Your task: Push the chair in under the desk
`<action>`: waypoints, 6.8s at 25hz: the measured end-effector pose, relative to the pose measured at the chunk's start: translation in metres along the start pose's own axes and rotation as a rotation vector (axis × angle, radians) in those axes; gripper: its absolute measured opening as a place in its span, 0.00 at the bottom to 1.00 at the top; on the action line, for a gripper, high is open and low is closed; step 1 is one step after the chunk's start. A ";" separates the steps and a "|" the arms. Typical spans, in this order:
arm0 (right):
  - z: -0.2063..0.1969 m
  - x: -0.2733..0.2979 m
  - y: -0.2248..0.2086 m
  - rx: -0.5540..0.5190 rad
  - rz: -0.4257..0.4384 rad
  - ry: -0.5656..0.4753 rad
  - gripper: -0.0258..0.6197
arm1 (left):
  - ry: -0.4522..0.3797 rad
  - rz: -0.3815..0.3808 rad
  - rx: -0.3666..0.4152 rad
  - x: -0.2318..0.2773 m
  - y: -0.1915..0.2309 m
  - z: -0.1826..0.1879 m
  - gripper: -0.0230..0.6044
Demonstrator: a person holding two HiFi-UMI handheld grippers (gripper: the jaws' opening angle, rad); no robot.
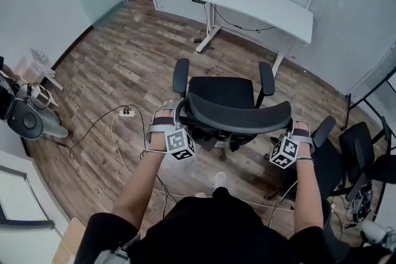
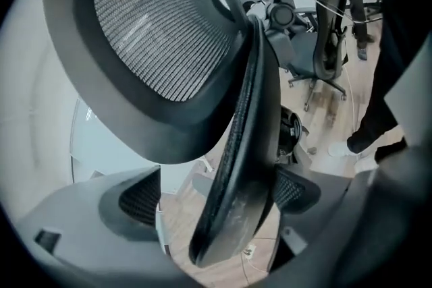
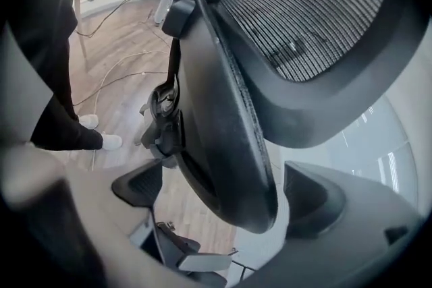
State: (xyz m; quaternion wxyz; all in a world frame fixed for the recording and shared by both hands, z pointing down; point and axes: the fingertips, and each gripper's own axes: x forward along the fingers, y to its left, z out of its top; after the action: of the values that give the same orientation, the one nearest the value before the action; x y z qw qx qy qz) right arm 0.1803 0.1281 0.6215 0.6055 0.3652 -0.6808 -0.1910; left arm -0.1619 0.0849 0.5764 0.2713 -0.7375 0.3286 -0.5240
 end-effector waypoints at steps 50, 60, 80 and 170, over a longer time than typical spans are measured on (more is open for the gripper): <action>0.041 0.142 -0.083 -0.008 -0.006 -0.028 0.90 | 0.046 -0.162 0.177 0.201 0.101 -0.021 0.82; 0.039 0.191 -0.127 0.042 -0.037 0.008 0.90 | 0.031 -0.168 0.201 0.267 0.143 -0.014 0.82; 0.035 0.275 -0.203 0.096 -0.028 0.089 0.89 | -0.056 -0.166 0.257 0.381 0.223 0.011 0.82; -0.005 0.569 -0.503 0.226 -0.161 0.193 0.89 | -0.172 -0.216 0.381 0.768 0.482 0.127 0.82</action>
State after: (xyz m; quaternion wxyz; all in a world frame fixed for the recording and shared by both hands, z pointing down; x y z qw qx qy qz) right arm 0.3188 -0.6180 0.6592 0.6059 0.5008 -0.6052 -0.1253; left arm 0.0431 -0.8054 0.6355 0.3750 -0.7458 0.1189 -0.5376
